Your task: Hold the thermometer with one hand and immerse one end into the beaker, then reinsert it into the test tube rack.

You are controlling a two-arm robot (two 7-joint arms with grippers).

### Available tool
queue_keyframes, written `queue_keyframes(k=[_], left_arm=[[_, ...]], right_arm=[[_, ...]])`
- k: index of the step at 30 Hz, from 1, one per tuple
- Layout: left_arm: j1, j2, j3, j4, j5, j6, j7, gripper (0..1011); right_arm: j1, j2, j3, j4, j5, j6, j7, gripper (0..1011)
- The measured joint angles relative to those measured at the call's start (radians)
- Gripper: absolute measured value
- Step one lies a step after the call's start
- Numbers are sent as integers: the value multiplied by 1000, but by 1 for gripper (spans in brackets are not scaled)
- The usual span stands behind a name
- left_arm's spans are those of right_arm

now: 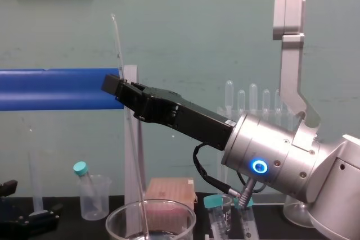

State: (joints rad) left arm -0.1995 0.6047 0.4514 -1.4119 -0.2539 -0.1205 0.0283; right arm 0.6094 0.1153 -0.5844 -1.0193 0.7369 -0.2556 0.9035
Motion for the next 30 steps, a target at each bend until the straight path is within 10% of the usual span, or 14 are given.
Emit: queue_keyframes(k=[30], left_arm=[[0,0,0,0,0,0,0,1008]], right_arm=[[0,0,1,-1,4,-2,3,52]])
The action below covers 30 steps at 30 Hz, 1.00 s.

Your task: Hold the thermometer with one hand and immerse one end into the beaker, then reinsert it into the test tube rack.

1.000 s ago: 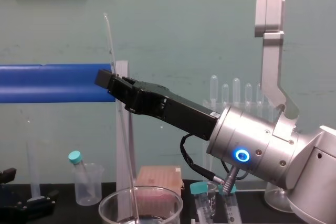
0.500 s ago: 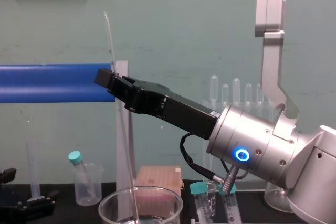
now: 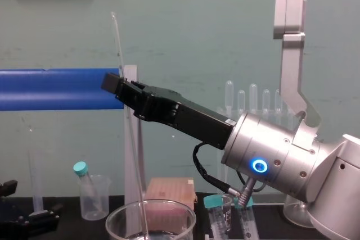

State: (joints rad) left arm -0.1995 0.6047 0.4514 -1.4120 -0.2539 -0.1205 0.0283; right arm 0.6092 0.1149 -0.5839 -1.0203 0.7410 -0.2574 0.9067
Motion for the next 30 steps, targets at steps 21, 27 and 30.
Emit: queue_keyframes(k=[21,27,30], left_arm=[[0,0,0,0,0,0,0,1008],[0,0,0,0,0,0,0,1008],[0,0,0,0,0,0,0,1008]], right_arm=[[0,0,0,0,0,0,1,52],[0,0,0,0,0,0,1,52],[0,0,0,0,0,0,1,52]])
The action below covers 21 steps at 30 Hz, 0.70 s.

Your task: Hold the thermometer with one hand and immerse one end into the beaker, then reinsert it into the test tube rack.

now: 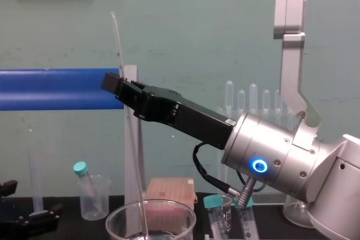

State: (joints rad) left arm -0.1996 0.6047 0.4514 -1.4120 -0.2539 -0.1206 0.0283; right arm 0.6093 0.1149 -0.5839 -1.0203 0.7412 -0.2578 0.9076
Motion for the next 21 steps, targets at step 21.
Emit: queue_keyframes(k=[21], left_arm=[[0,0,0,0,0,0,0,1008]], right_arm=[[0,0,0,0,0,0,0,52]])
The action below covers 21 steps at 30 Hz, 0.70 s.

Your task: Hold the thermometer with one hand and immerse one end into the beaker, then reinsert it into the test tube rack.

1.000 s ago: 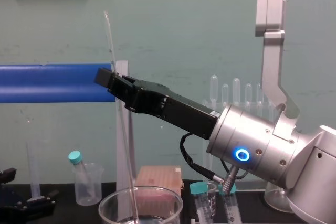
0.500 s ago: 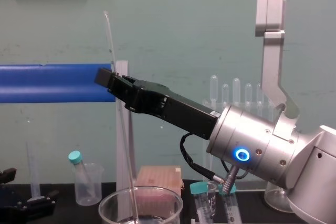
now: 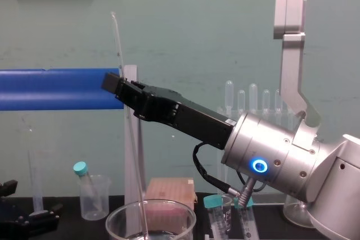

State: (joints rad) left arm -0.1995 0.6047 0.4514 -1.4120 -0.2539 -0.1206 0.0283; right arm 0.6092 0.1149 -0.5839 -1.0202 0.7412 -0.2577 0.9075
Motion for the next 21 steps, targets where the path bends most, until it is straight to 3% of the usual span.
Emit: queue_keyframes(k=[21], left_arm=[[0,0,0,0,0,0,0,1008]], right_arm=[[0,0,0,0,0,0,0,52]])
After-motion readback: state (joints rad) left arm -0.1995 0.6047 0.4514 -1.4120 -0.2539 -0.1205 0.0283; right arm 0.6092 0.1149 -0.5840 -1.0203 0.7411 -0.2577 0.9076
